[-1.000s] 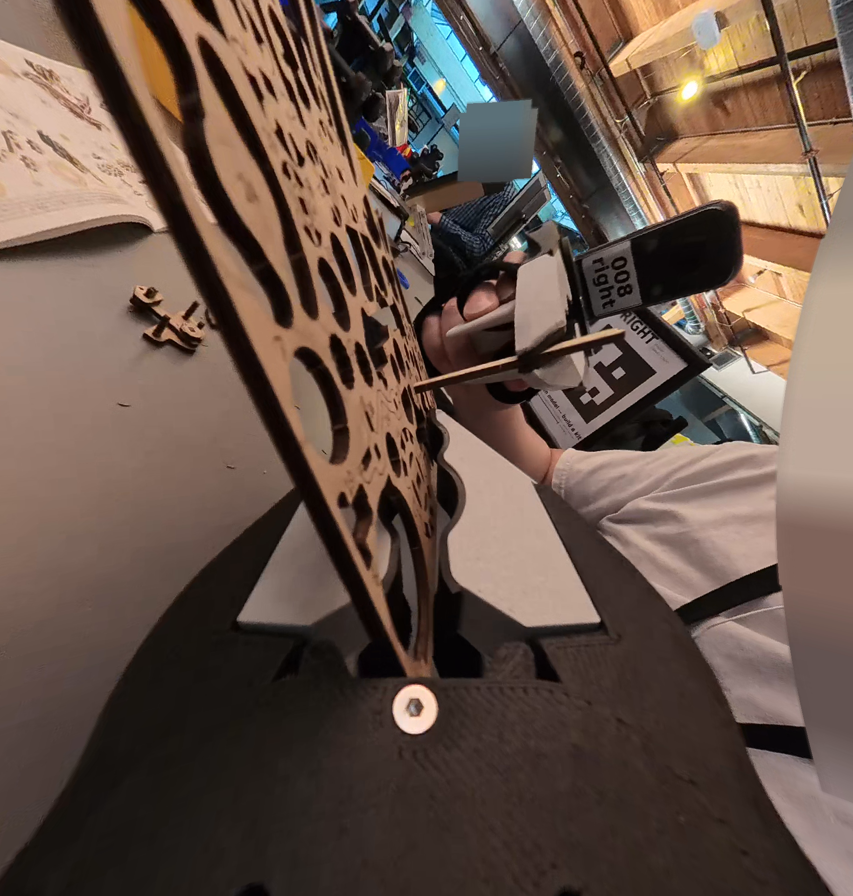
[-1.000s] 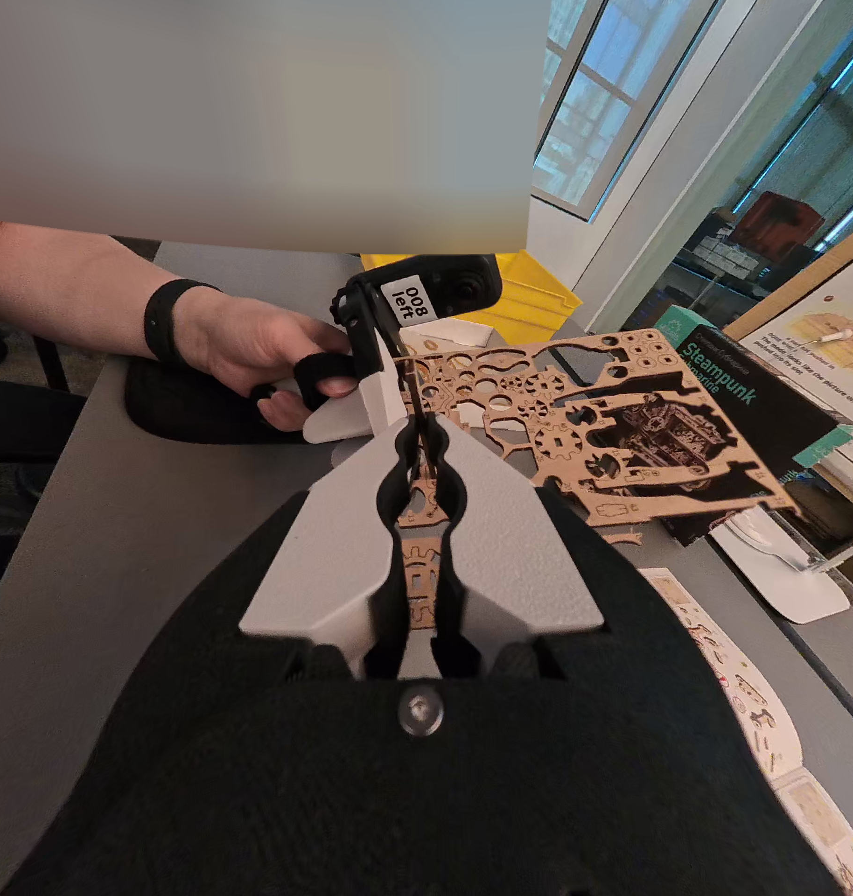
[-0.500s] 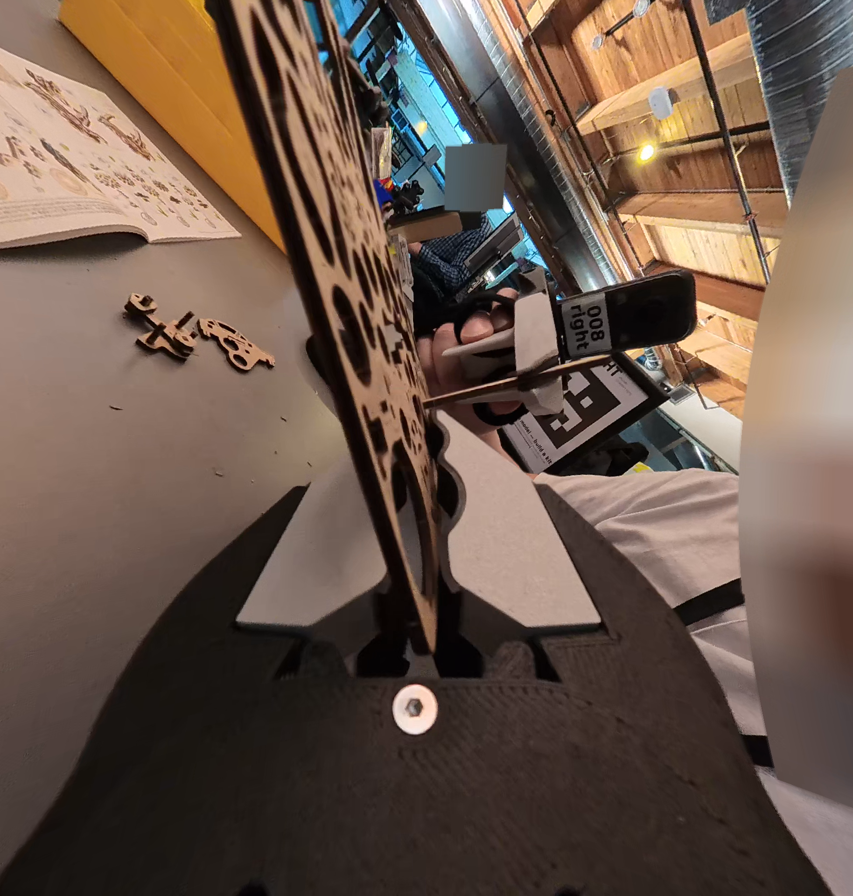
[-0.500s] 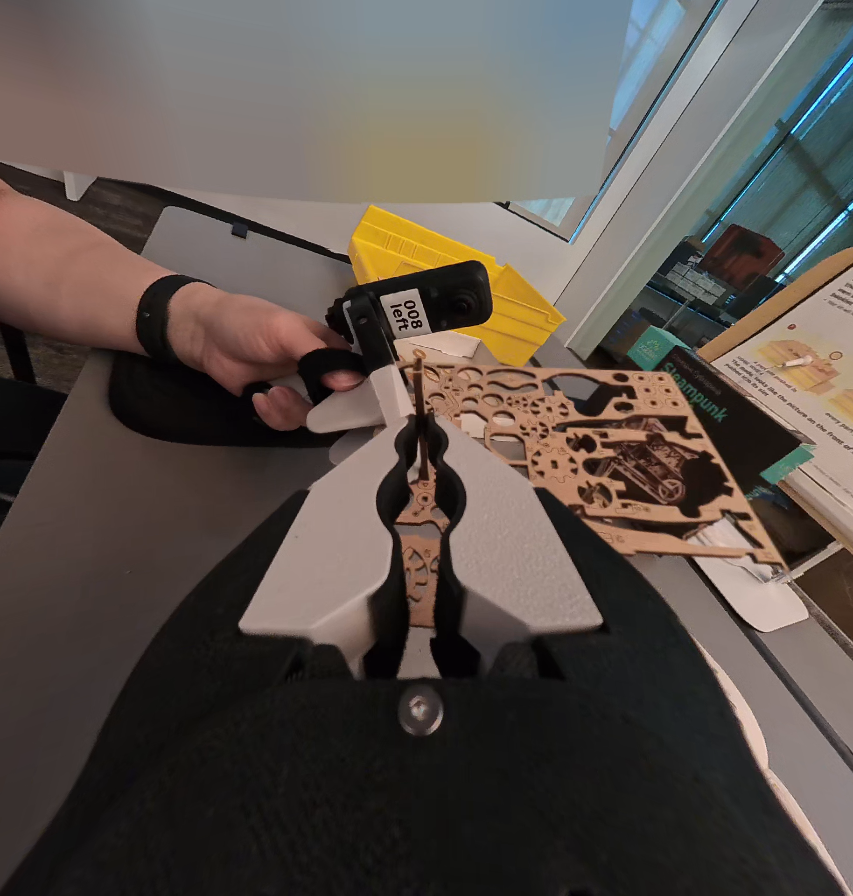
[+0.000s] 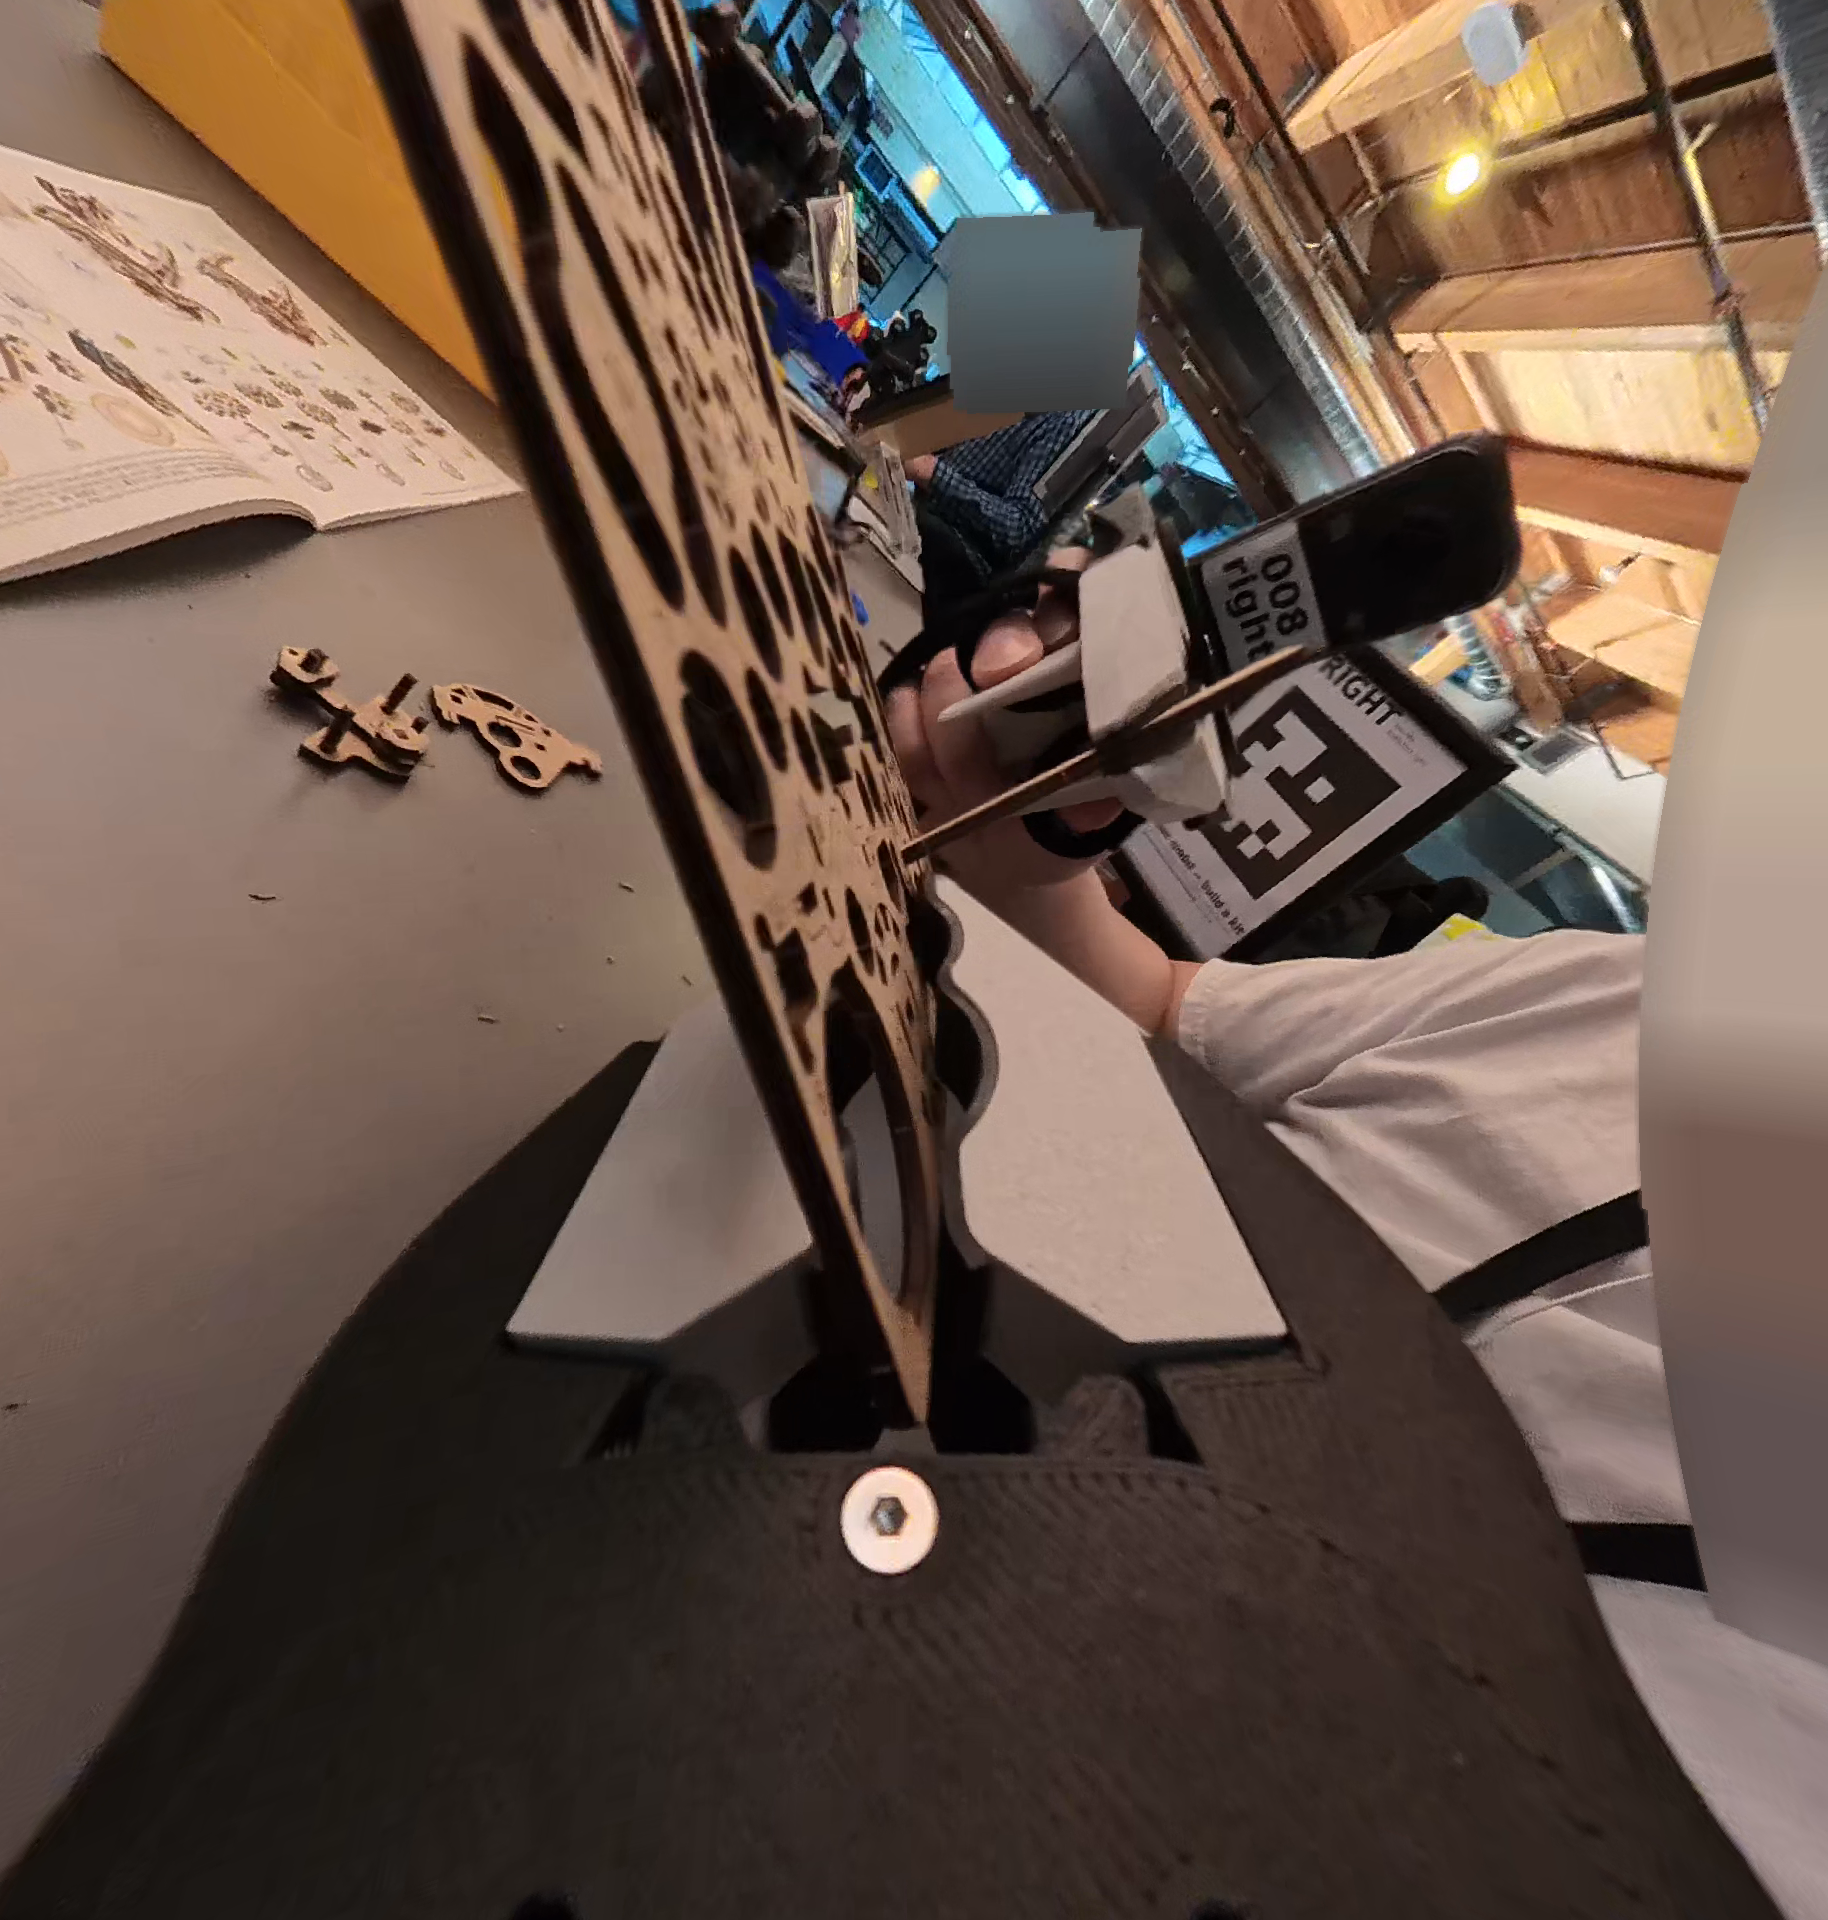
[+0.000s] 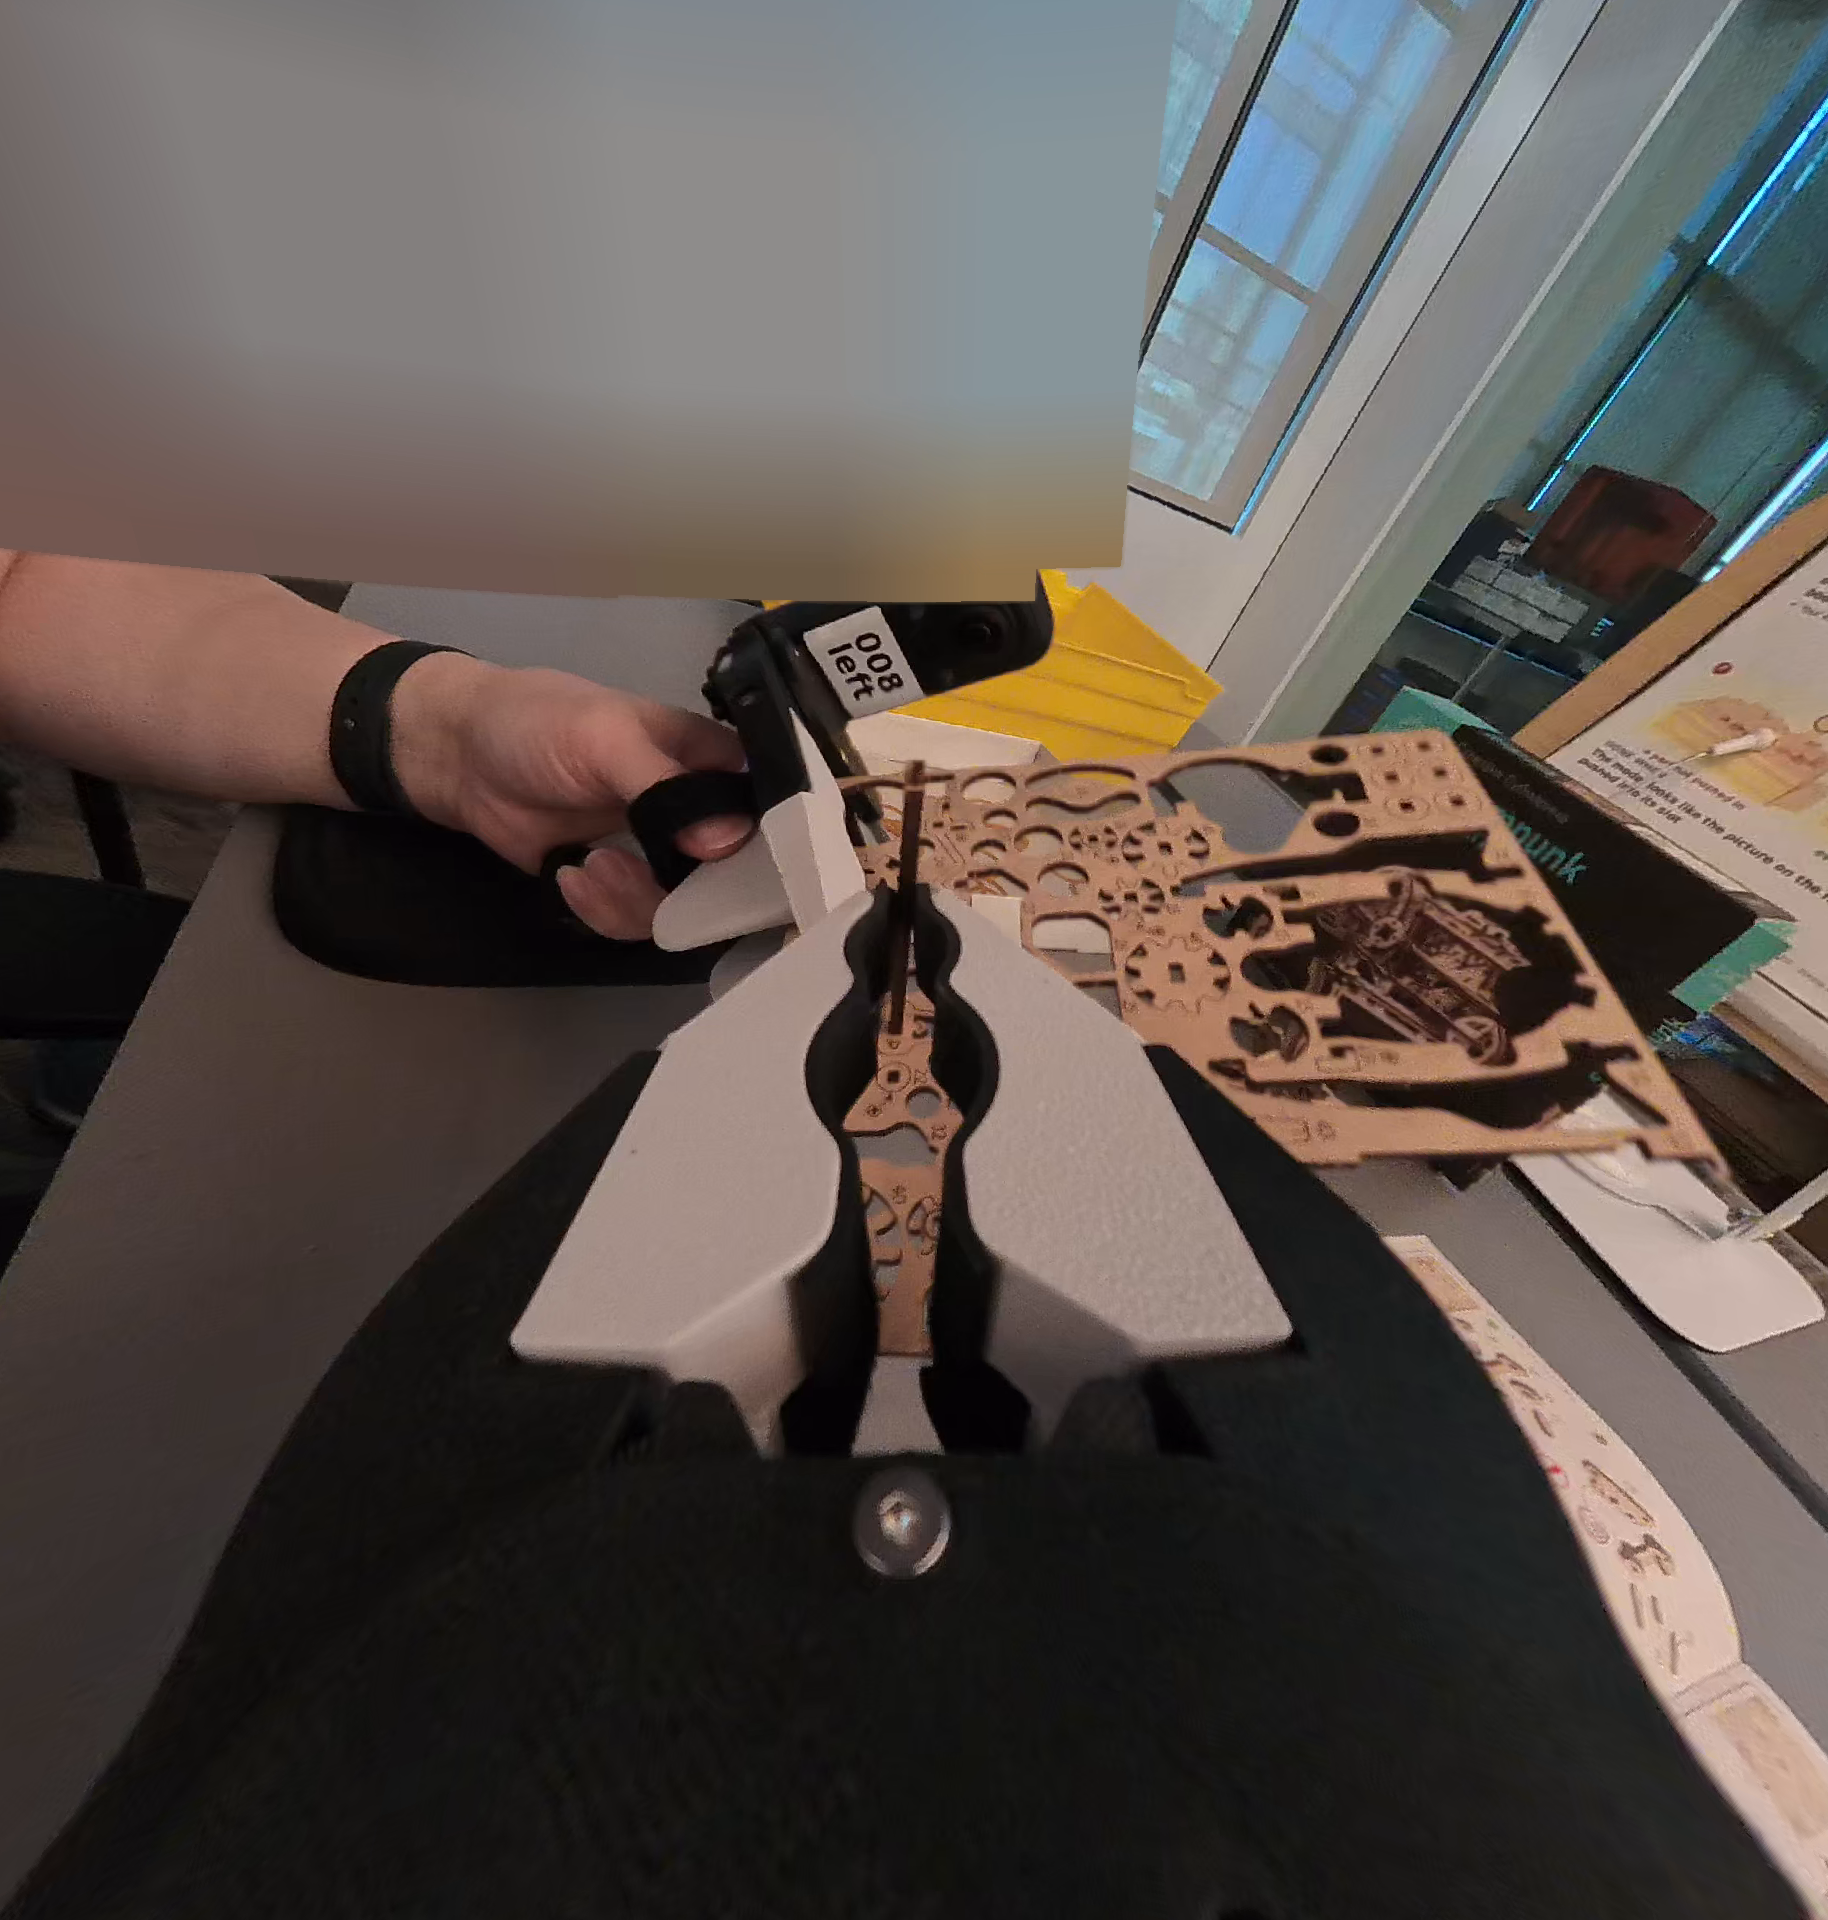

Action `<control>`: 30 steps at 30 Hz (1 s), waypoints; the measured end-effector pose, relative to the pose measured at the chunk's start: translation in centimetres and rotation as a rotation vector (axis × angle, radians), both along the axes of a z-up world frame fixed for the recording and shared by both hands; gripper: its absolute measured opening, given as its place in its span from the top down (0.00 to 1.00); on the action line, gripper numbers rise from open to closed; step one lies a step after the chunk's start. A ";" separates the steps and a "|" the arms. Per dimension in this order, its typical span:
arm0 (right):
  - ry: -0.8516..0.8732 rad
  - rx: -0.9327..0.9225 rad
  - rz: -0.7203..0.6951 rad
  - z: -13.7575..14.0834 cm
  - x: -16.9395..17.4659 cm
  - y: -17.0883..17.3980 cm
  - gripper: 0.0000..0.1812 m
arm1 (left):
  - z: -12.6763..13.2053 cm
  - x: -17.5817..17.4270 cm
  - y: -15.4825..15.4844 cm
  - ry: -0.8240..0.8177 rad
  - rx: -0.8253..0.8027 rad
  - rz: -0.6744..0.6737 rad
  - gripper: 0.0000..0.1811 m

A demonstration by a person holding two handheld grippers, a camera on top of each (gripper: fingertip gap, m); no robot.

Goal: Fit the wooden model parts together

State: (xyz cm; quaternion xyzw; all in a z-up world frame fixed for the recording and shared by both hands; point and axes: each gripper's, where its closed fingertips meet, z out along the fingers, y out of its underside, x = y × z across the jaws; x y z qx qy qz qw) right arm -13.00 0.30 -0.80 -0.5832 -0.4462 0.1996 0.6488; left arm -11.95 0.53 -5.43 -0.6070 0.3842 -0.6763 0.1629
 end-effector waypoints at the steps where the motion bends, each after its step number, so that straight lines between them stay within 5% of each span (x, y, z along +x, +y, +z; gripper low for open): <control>1: 0.019 -0.012 0.009 0.0 0.1 0.0 1.00 | 0.0 0.0 0.1 -0.003 0.009 0.010 0.99; 22: 0.306 -0.322 0.140 0.6 0.6 0.8 1.00 | 0.3 0.0 -0.2 -0.006 0.049 0.011 0.98; 30: -0.124 0.033 -0.013 -1.6 -1.9 -0.6 0.98 | -0.1 -0.3 1.6 0.014 0.032 0.108 0.99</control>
